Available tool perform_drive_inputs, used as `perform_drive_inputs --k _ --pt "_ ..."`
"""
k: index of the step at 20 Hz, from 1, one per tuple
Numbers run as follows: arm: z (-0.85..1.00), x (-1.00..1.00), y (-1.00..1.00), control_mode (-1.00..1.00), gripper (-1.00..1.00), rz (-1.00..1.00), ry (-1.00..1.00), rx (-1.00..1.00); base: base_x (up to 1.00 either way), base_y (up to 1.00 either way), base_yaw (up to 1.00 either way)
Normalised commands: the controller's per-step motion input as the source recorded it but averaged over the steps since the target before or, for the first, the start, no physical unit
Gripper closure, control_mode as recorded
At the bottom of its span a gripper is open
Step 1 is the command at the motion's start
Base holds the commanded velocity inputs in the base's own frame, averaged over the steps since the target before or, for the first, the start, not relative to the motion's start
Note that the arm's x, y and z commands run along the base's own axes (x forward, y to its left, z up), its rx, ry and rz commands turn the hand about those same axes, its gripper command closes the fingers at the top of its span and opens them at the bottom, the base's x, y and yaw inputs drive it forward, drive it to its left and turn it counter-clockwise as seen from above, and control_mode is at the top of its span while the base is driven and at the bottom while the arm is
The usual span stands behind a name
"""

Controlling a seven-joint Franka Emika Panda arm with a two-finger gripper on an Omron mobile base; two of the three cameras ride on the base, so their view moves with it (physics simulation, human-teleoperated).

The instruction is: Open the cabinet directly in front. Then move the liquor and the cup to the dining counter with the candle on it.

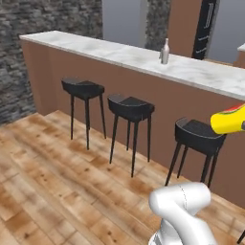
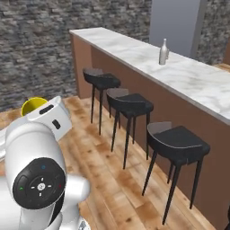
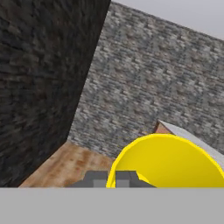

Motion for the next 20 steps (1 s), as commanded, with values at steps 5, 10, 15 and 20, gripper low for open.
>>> perform_drive_inputs --k 5,10,15,20 --pt "0.00 0.00 0.00 1.00 1.00 0.00 0.00 0.00 0.60 0.00 -0.32" --pt "0.00 0.00 0.00 1.00 1.00 0.00 0.00 0.00 0.66 0.03 -0.28" --pt "0.00 0.00 0.00 1.00 1.00 0.00 0.00 0.00 0.66 0.24 -0.28" --pt "0.00 0.00 0.00 1.00 1.00 0.00 0.00 0.00 0.65 0.31 -0.31"
